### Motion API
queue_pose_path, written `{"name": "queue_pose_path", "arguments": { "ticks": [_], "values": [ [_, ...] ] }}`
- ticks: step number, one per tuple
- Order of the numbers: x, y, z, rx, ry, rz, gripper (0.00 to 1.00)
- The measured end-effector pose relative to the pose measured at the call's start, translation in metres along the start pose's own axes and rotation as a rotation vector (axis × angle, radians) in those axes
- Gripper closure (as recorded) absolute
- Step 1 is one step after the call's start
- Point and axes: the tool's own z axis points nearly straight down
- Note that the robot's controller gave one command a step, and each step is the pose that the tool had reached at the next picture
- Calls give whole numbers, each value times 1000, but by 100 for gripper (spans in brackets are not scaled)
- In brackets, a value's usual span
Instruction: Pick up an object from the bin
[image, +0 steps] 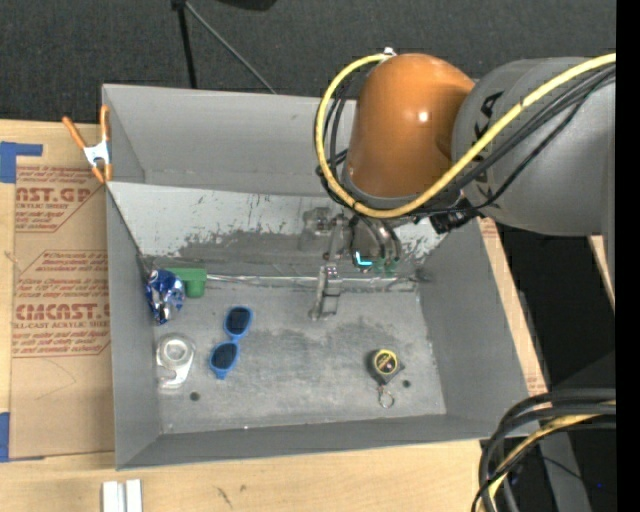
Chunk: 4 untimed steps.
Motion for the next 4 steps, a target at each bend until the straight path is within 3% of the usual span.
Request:
{"name": "queue_pose_path", "arguments": {
  "ticks": [1, 2, 3, 4],
  "values": [
    [0, -34, 164, -1, -2, 48, 0],
    [3, 102, 160, -2, -8, -198, 0],
    [48, 110, 129, 0, -7, -575, 0],
    [29, 108, 161, 1, -6, -734, 0]
  ]
}}
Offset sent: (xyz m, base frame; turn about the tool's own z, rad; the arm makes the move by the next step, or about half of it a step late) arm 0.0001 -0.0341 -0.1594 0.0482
